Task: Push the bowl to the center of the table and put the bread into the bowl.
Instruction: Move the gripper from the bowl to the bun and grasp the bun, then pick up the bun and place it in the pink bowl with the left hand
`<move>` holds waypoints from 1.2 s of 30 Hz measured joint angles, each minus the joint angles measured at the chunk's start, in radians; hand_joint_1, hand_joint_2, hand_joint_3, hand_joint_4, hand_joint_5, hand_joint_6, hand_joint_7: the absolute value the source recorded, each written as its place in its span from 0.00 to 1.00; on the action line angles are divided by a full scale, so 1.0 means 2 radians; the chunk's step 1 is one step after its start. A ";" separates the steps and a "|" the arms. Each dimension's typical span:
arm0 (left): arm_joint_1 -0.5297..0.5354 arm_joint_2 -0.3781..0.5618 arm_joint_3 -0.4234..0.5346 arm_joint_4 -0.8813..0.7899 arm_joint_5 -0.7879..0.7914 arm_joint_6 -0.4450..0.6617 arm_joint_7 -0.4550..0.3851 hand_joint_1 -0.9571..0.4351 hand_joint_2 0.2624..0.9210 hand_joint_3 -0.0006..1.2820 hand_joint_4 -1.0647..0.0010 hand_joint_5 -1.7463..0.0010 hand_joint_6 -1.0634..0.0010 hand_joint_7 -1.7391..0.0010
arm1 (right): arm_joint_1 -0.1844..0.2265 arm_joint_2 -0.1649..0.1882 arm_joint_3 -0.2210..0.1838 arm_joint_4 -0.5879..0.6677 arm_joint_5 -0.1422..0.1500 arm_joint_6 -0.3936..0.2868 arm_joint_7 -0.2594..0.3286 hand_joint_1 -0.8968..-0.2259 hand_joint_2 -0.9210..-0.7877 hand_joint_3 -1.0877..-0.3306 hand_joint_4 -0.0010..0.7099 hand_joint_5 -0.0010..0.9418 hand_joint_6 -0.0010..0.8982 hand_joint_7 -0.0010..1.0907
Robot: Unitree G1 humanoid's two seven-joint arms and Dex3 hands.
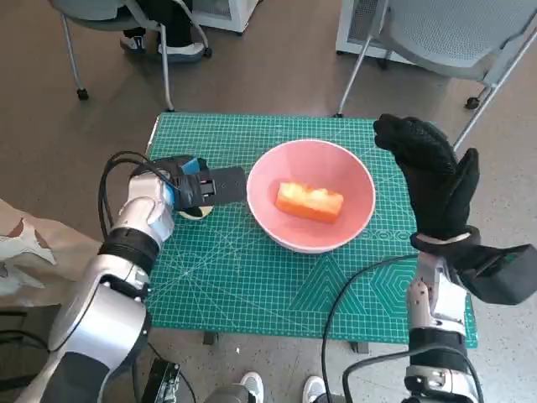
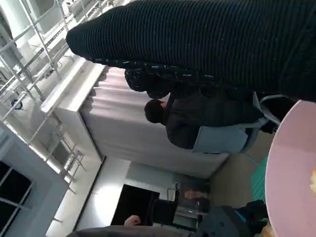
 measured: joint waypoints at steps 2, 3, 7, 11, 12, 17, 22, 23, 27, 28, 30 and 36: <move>0.000 0.000 0.000 0.000 0.000 -0.003 0.000 0.69 0.98 0.07 0.33 0.30 0.43 0.37 | 0.001 0.000 0.000 0.000 0.000 0.000 0.000 0.39 0.00 0.47 0.35 0.00 0.13 0.42; 0.001 0.000 0.000 0.000 0.000 -0.005 0.000 0.69 0.98 0.07 0.33 0.30 0.43 0.37 | 0.001 0.000 0.000 0.000 0.000 0.000 0.000 0.39 0.00 0.47 0.35 0.00 0.13 0.42; 0.001 0.001 0.001 0.000 -0.002 -0.012 0.000 0.69 1.00 0.06 0.33 0.32 0.44 0.33 | 0.001 0.000 0.000 0.000 0.000 0.001 0.000 0.39 0.00 0.47 0.35 0.00 0.13 0.42; 0.001 0.002 0.003 0.000 -0.003 -0.017 -0.002 0.69 1.00 0.06 0.36 0.33 0.42 0.32 | 0.001 0.000 0.000 0.000 0.000 0.002 0.000 0.39 0.00 0.47 0.35 0.00 0.13 0.42; 0.001 0.002 0.003 0.000 -0.004 -0.019 -0.002 0.69 1.00 0.06 0.38 0.34 0.41 0.31 | 0.001 0.000 0.000 0.000 0.000 0.002 0.000 0.39 0.00 0.47 0.35 0.00 0.13 0.42; 0.001 0.003 0.007 0.000 -0.006 -0.024 -0.003 0.69 1.00 0.07 0.41 0.36 0.40 0.28 | 0.001 0.000 0.000 0.000 0.000 0.002 0.000 0.38 0.00 0.47 0.35 0.00 0.13 0.42; 0.002 0.004 0.011 -0.002 -0.007 -0.026 -0.006 0.69 1.00 0.07 0.43 0.36 0.38 0.27 | 0.001 0.000 0.000 0.000 0.000 0.002 0.001 0.38 0.00 0.48 0.35 0.00 0.13 0.42; 0.002 0.005 0.011 -0.003 -0.007 -0.027 -0.006 0.69 1.00 0.07 0.43 0.36 0.38 0.27 | 0.001 0.000 0.000 0.000 0.000 0.002 0.001 0.38 0.00 0.48 0.35 0.00 0.13 0.42; 0.003 0.008 0.014 -0.011 -0.008 -0.029 -0.009 0.69 1.00 0.07 0.43 0.35 0.38 0.28 | 0.001 0.000 0.000 0.001 0.000 0.002 0.001 0.38 0.00 0.48 0.35 0.00 0.13 0.42; 0.003 0.008 0.014 -0.014 -0.009 -0.030 -0.010 0.69 1.00 0.07 0.44 0.34 0.37 0.30 | 0.001 0.000 0.000 0.001 0.000 0.002 0.001 0.38 0.00 0.48 0.35 0.00 0.13 0.42; 0.003 0.011 0.016 -0.020 -0.010 -0.030 -0.013 0.69 1.00 0.07 0.44 0.31 0.36 0.32 | 0.001 0.000 0.000 0.002 0.000 0.002 0.001 0.38 0.00 0.48 0.35 0.00 0.13 0.42; 0.007 0.027 0.023 -0.064 -0.018 -0.031 -0.024 0.69 0.99 0.07 0.46 0.22 0.31 0.44 | 0.001 0.000 0.000 0.003 0.000 0.002 0.001 0.38 0.00 0.48 0.35 0.00 0.13 0.42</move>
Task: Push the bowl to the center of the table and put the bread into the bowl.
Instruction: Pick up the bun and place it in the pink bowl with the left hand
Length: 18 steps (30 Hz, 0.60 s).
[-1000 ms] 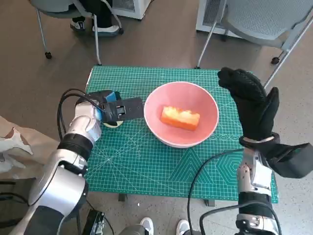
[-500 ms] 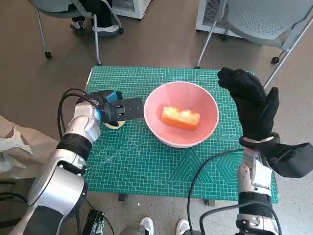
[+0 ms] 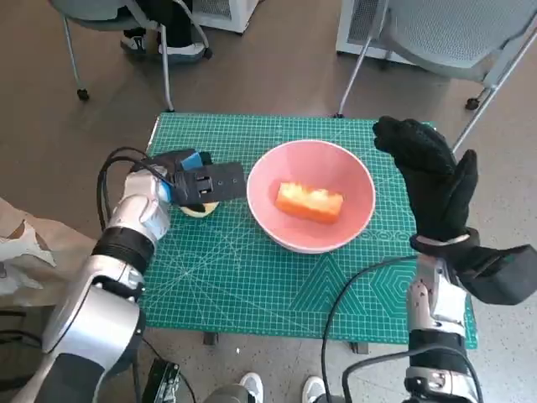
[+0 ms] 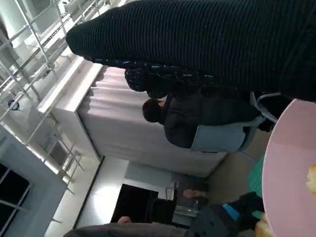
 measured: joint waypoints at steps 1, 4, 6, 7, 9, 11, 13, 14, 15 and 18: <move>0.002 0.004 0.002 -0.012 0.000 0.000 -0.002 0.69 0.99 0.06 0.45 0.21 0.30 0.46 | 0.000 0.000 0.000 0.000 0.000 0.000 0.000 0.38 0.00 0.48 0.35 0.00 0.13 0.41; 0.012 0.017 0.011 -0.064 -0.002 0.004 -0.009 0.69 0.99 0.06 0.43 0.20 0.30 0.49 | 0.000 0.000 0.000 0.000 0.000 0.000 0.000 0.38 0.00 0.48 0.35 0.00 0.13 0.41; 0.021 0.025 0.019 -0.105 -0.002 0.009 -0.012 0.69 0.98 0.06 0.40 0.21 0.29 0.50 | 0.000 0.000 0.000 -0.001 0.000 0.000 0.000 0.38 0.00 0.47 0.35 0.00 0.13 0.41; 0.025 0.028 0.023 -0.123 -0.002 0.011 -0.013 0.69 0.97 0.06 0.38 0.23 0.29 0.50 | 0.000 0.000 0.000 -0.001 0.000 0.000 0.000 0.38 0.00 0.47 0.35 0.00 0.13 0.41; 0.036 0.034 0.034 -0.163 -0.003 0.013 -0.013 0.69 0.96 0.06 0.35 0.24 0.28 0.51 | -0.001 0.000 0.000 -0.001 0.000 -0.001 0.000 0.38 0.00 0.47 0.35 0.00 0.13 0.41; 0.049 0.039 0.045 -0.203 -0.005 0.016 -0.013 0.69 0.94 0.06 0.32 0.27 0.29 0.49 | -0.002 0.000 0.000 -0.001 0.000 -0.001 0.000 0.39 0.00 0.47 0.35 0.00 0.13 0.41; 0.061 0.041 0.056 -0.238 -0.005 0.018 -0.013 0.69 0.94 0.06 0.30 0.30 0.30 0.47 | -0.003 0.000 0.000 -0.001 0.000 -0.002 0.000 0.39 0.00 0.47 0.35 0.00 0.13 0.41; 0.067 0.042 0.061 -0.257 -0.006 0.020 -0.013 0.69 0.93 0.06 0.29 0.31 0.31 0.46 | -0.003 0.000 0.000 -0.001 0.000 -0.002 0.000 0.39 0.00 0.47 0.35 0.00 0.13 0.41; 0.074 0.043 0.066 -0.275 -0.006 0.021 -0.013 0.69 0.93 0.06 0.28 0.32 0.31 0.46 | -0.004 0.000 0.000 -0.001 0.000 -0.003 0.000 0.39 0.00 0.47 0.35 0.00 0.13 0.41; 0.093 0.044 0.081 -0.332 -0.006 0.024 -0.013 0.69 0.94 0.05 0.27 0.38 0.33 0.39 | -0.006 0.000 0.000 -0.001 0.000 -0.004 0.000 0.39 0.00 0.47 0.35 0.00 0.13 0.41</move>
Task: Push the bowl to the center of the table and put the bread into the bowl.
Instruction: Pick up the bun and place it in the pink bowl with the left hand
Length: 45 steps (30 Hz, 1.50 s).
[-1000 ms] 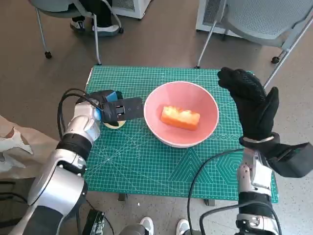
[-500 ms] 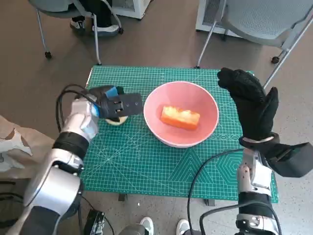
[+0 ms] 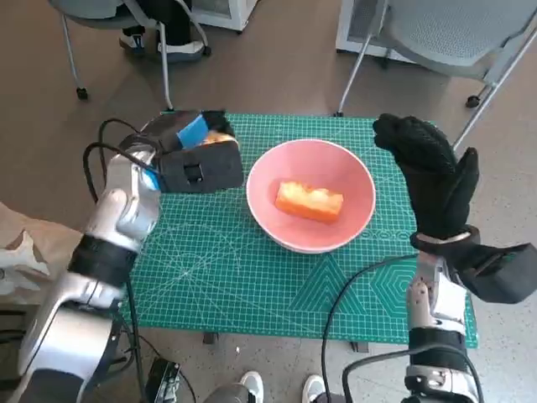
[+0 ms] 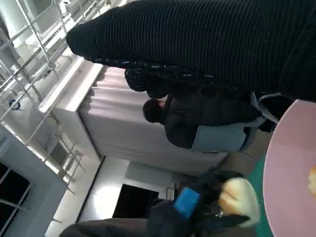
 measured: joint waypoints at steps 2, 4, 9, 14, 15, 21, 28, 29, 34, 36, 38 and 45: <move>0.013 0.001 0.010 -0.038 0.000 0.001 0.000 0.69 0.94 0.05 0.26 0.40 0.34 0.37 | -0.001 0.000 0.000 0.000 0.000 0.000 0.000 0.39 0.00 0.47 0.35 0.00 0.13 0.41; 0.023 0.001 0.018 -0.069 0.000 0.002 0.000 0.69 0.95 0.04 0.26 0.42 0.34 0.35 | -0.002 0.000 0.000 0.000 0.000 0.000 0.000 0.39 0.00 0.47 0.35 0.00 0.13 0.41; 0.044 0.000 0.035 -0.160 0.000 0.006 0.000 0.69 0.96 0.04 0.27 0.41 0.35 0.34 | -0.005 0.000 -0.001 0.005 0.001 0.000 0.001 0.39 0.00 0.48 0.35 0.00 0.13 0.41; 0.041 -0.009 0.031 -0.220 0.005 0.016 -0.011 0.69 0.97 0.03 0.27 0.38 0.35 0.37 | -0.005 -0.001 -0.005 0.016 0.001 0.000 0.005 0.39 0.00 0.48 0.35 0.00 0.13 0.41; 0.039 -0.012 0.028 -0.226 0.006 0.017 -0.016 0.69 0.97 0.03 0.27 0.38 0.35 0.38 | -0.005 0.000 -0.004 0.017 0.001 0.000 0.006 0.39 0.00 0.48 0.35 0.00 0.13 0.41; 0.032 -0.036 0.001 -0.227 0.007 0.020 -0.040 0.69 0.98 0.03 0.28 0.34 0.36 0.40 | -0.005 0.000 -0.004 0.017 -0.001 -0.007 0.006 0.39 0.00 0.48 0.34 0.00 0.12 0.41; 0.019 -0.067 -0.029 -0.199 0.008 0.007 -0.049 0.69 0.99 0.03 0.29 0.33 0.38 0.40 | -0.005 -0.001 -0.004 0.019 -0.001 -0.010 0.006 0.39 0.00 0.48 0.34 0.00 0.12 0.40; 0.016 -0.070 -0.030 -0.194 0.007 0.002 -0.049 0.69 1.00 0.03 0.29 0.32 0.38 0.40 | -0.005 -0.001 -0.004 0.019 -0.001 -0.010 0.006 0.39 0.00 0.48 0.34 0.00 0.12 0.40; -0.002 -0.078 -0.036 -0.161 0.006 -0.023 -0.047 0.69 1.00 0.03 0.30 0.31 0.38 0.40 | -0.005 -0.003 -0.007 0.019 0.000 -0.011 0.006 0.39 0.00 0.48 0.34 0.00 0.13 0.40; -0.008 -0.082 -0.036 -0.147 0.005 -0.035 -0.042 0.69 1.00 0.03 0.31 0.30 0.38 0.40 | -0.004 -0.004 -0.007 0.019 0.000 -0.012 0.006 0.39 0.00 0.48 0.34 0.00 0.13 0.40; -0.012 -0.086 -0.036 -0.132 0.003 -0.048 -0.036 0.69 1.00 0.05 0.33 0.29 0.41 0.39 | -0.005 -0.004 -0.008 0.019 0.000 -0.013 0.006 0.39 0.00 0.49 0.35 0.00 0.14 0.39; -0.015 -0.092 -0.032 -0.081 -0.024 -0.088 -0.035 0.59 0.86 0.04 0.78 0.85 0.71 0.79 | -0.005 -0.003 -0.009 0.019 0.000 -0.014 0.006 0.40 0.00 0.50 0.35 0.00 0.15 0.38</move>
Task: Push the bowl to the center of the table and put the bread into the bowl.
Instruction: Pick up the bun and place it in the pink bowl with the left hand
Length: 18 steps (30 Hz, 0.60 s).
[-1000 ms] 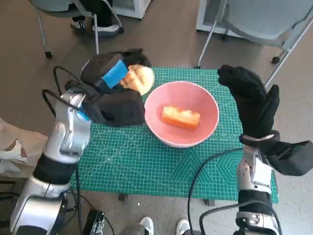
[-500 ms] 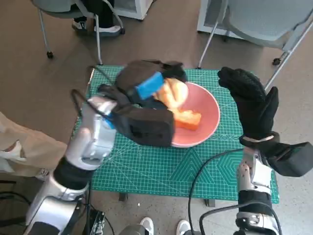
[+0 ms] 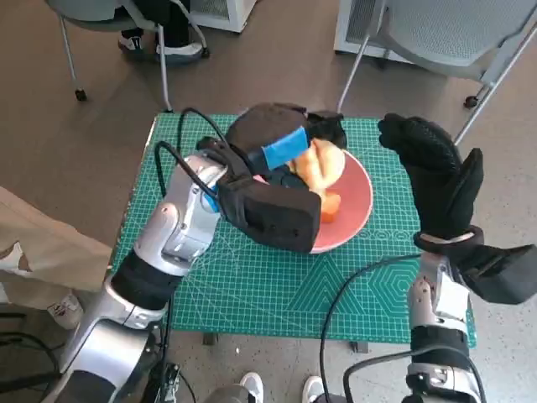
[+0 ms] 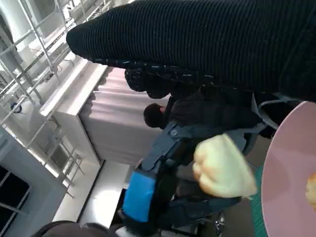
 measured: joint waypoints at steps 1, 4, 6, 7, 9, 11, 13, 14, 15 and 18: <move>0.000 0.000 0.001 0.006 -0.009 -0.001 -0.008 0.52 0.85 0.03 0.86 0.90 0.75 0.86 | 0.000 0.000 0.000 0.000 0.000 0.000 0.000 0.39 0.00 0.50 0.35 0.00 0.15 0.38; 0.000 0.000 0.006 0.021 -0.028 -0.002 -0.028 0.42 0.83 0.01 0.95 0.97 0.81 0.94 | 0.000 0.000 -0.001 0.001 0.000 -0.001 -0.001 0.39 0.00 0.50 0.35 0.00 0.15 0.37; 0.000 0.001 0.009 0.029 -0.037 -0.004 -0.036 0.38 0.83 0.01 0.98 0.98 0.82 0.96 | 0.000 0.000 -0.002 0.001 0.000 -0.002 -0.002 0.39 0.00 0.50 0.35 0.00 0.15 0.37; 0.000 0.001 0.010 0.032 -0.040 -0.006 -0.038 0.34 0.84 0.01 0.98 0.99 0.83 0.97 | 0.000 0.000 -0.002 0.001 0.000 -0.002 -0.002 0.39 0.00 0.50 0.35 0.00 0.15 0.37; 0.000 0.003 0.012 0.043 -0.048 -0.021 -0.038 0.31 0.85 0.01 0.99 0.99 0.84 0.98 | 0.000 0.001 -0.002 0.001 0.000 -0.003 -0.003 0.39 0.00 0.50 0.35 0.00 0.15 0.37; 0.000 0.004 0.015 0.054 -0.053 -0.038 -0.037 0.27 0.88 0.01 1.00 1.00 0.86 0.99 | 0.000 0.001 -0.002 0.001 0.000 -0.004 -0.005 0.39 0.00 0.50 0.35 0.00 0.15 0.37; -0.001 0.005 0.018 0.066 -0.056 -0.056 -0.032 0.25 0.90 0.02 1.00 1.00 0.87 0.99 | -0.001 0.002 -0.002 0.001 0.000 -0.004 -0.006 0.39 0.00 0.50 0.35 0.00 0.15 0.36; -0.001 0.005 0.021 0.075 -0.059 -0.070 -0.027 0.23 0.91 0.02 1.00 1.00 0.87 1.00 | -0.001 0.002 -0.001 0.001 0.000 -0.004 -0.007 0.40 0.00 0.50 0.35 0.00 0.15 0.36; -0.001 0.005 0.024 0.082 -0.063 -0.081 -0.023 0.23 0.92 0.02 1.00 1.00 0.88 1.00 | -0.001 0.003 -0.001 0.001 0.000 -0.004 -0.007 0.40 0.00 0.50 0.35 0.00 0.15 0.36; -0.001 0.006 0.035 0.107 -0.076 -0.115 -0.013 0.21 0.96 0.02 1.00 1.00 0.89 1.00 | -0.002 0.003 -0.001 0.001 0.000 -0.005 -0.007 0.41 0.00 0.49 0.34 0.00 0.15 0.36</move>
